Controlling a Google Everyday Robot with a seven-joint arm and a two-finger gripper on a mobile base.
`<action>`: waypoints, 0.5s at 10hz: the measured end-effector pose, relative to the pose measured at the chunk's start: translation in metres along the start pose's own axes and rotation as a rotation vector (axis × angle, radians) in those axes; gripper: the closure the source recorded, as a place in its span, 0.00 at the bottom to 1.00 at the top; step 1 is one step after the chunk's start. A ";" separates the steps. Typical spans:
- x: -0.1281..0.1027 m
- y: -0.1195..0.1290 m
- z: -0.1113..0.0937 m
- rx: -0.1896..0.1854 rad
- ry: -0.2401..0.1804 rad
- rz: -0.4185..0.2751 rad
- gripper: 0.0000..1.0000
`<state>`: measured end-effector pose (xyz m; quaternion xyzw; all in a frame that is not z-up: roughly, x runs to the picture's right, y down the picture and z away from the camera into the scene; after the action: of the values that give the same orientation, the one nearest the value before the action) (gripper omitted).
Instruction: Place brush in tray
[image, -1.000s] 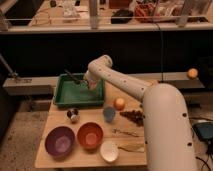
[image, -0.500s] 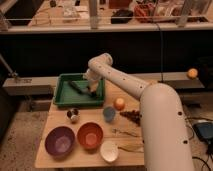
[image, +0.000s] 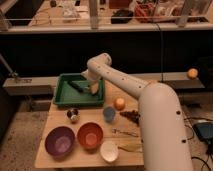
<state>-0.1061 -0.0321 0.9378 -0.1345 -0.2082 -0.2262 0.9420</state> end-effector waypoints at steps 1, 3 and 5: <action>-0.001 -0.001 0.001 -0.003 0.005 0.000 0.20; 0.000 -0.001 0.001 -0.002 0.008 0.000 0.20; 0.001 -0.001 0.000 -0.002 0.009 0.002 0.20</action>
<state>-0.1059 -0.0329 0.9384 -0.1347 -0.2035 -0.2262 0.9430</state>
